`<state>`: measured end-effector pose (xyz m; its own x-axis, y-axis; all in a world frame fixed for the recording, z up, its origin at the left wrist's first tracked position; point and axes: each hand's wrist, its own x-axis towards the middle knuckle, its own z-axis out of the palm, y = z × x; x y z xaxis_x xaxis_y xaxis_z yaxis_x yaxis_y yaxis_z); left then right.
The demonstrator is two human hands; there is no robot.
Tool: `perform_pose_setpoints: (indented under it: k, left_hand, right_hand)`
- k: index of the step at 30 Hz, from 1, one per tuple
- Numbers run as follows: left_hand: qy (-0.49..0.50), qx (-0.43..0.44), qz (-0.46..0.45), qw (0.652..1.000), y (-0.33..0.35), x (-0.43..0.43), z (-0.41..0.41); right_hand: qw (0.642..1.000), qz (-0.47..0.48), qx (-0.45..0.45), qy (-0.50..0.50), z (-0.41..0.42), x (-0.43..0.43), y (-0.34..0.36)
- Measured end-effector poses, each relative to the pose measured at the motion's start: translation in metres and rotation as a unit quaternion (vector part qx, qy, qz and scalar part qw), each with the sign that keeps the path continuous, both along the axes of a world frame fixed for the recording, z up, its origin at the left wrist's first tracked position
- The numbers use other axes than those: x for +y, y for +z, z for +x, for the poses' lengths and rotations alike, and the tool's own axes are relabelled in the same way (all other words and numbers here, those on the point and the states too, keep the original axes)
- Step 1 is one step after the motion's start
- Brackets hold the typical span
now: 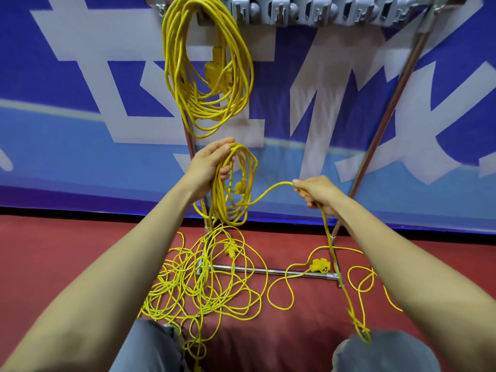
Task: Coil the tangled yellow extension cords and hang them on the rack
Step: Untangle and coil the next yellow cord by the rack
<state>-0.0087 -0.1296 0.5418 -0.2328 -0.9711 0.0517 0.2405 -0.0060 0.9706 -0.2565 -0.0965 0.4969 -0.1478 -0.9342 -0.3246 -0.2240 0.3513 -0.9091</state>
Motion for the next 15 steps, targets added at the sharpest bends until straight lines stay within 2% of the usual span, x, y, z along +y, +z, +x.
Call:
perform_pose_setpoints:
  k: [4,6,7,9,10,11,12,15]
  left_hand:
    - [0.043,0.036,-0.008,0.998,-0.005,-0.001,-0.003]
    - [0.058,0.035,-0.017,0.998,-0.007,0.001,-0.005]
    - [0.066,0.023,-0.028,0.997,-0.008,0.002,-0.006]
    - [0.078,-0.007,-0.051,0.996,-0.011,0.003,-0.007]
    - [0.082,-0.022,-0.058,0.995,-0.012,0.002,-0.006]
    - [0.085,-0.038,-0.060,0.994,-0.014,0.001,-0.005]
    - [0.084,-0.053,-0.058,0.993,-0.016,0.000,-0.004]
    - [0.053,-0.088,-0.042,0.994,-0.021,0.000,-0.004]
  right_hand:
    - [0.995,-0.024,0.032,0.095,0.013,0.000,0.014]
    - [0.977,-0.024,0.152,0.149,0.016,0.001,0.019]
    - [0.949,-0.020,0.245,0.195,0.017,0.001,0.023]
    - [0.844,-0.022,0.451,0.290,0.020,0.003,0.032]
    - [0.800,-0.033,0.508,0.318,0.023,0.005,0.036]
    - [0.782,-0.047,0.525,0.332,0.027,0.008,0.041]
    - [0.789,-0.063,0.510,0.336,0.030,0.010,0.046]
    - [0.852,-0.121,0.389,0.329,0.039,0.011,0.059]
